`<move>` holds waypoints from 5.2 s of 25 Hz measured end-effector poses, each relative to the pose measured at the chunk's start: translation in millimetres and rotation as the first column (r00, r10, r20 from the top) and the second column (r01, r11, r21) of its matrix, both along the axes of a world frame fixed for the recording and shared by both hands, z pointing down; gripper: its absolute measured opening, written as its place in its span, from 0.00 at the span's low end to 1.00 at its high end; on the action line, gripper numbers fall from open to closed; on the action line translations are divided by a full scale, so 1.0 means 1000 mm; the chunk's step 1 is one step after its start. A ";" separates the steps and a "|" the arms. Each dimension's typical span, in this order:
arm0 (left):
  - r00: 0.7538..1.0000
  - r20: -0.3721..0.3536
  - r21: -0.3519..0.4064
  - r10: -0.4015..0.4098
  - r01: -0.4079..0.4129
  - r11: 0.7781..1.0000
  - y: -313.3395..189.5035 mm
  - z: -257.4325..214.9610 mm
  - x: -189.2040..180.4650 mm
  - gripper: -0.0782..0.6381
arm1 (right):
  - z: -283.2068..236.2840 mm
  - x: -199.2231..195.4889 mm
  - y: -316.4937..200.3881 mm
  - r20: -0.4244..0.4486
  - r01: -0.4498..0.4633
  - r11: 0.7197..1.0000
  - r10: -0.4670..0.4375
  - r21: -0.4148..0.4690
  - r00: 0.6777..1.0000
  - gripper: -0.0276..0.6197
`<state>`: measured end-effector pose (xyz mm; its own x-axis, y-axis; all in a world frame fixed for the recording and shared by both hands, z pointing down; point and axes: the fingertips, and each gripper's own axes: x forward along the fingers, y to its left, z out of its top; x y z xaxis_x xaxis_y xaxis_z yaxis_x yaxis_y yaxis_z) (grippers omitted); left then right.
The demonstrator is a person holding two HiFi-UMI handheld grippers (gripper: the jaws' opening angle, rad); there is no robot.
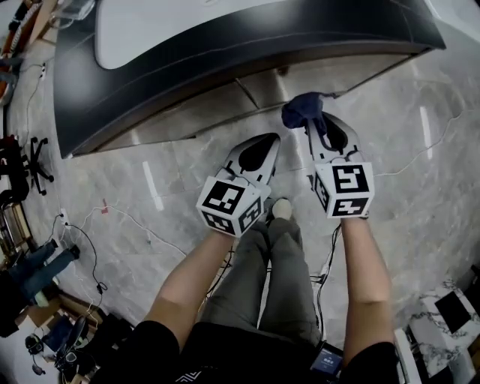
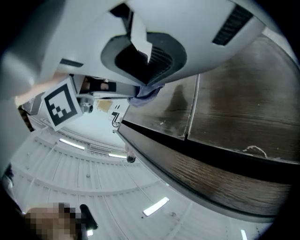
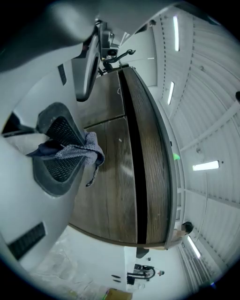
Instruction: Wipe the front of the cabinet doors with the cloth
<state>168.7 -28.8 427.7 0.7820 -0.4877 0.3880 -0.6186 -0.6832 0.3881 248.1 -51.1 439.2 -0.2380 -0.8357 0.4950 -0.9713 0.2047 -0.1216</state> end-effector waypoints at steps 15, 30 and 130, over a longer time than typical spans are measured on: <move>0.968 0.114 0.017 -0.224 0.224 0.975 -0.013 0.034 -0.052 0.11 | 0.024 -0.060 -0.043 -0.026 0.219 0.975 -0.219 0.024 0.975 0.15; 0.976 0.081 -0.011 -0.201 0.202 0.979 -0.013 0.046 0.070 0.11 | 0.037 0.072 -0.052 0.002 0.141 0.990 -0.141 -0.004 0.990 0.15; 0.987 0.128 -0.093 -0.096 0.108 0.990 -0.032 0.144 0.179 0.11 | 0.193 0.236 -0.060 -0.120 0.002 0.972 -0.031 -0.233 0.992 0.15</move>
<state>348.1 -60.4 571.9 0.6733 -0.5165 0.5290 -0.7304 -0.5758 0.3674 483.8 -111.2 632.2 -0.1765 -0.6910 0.7009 -0.9784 0.2009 -0.0483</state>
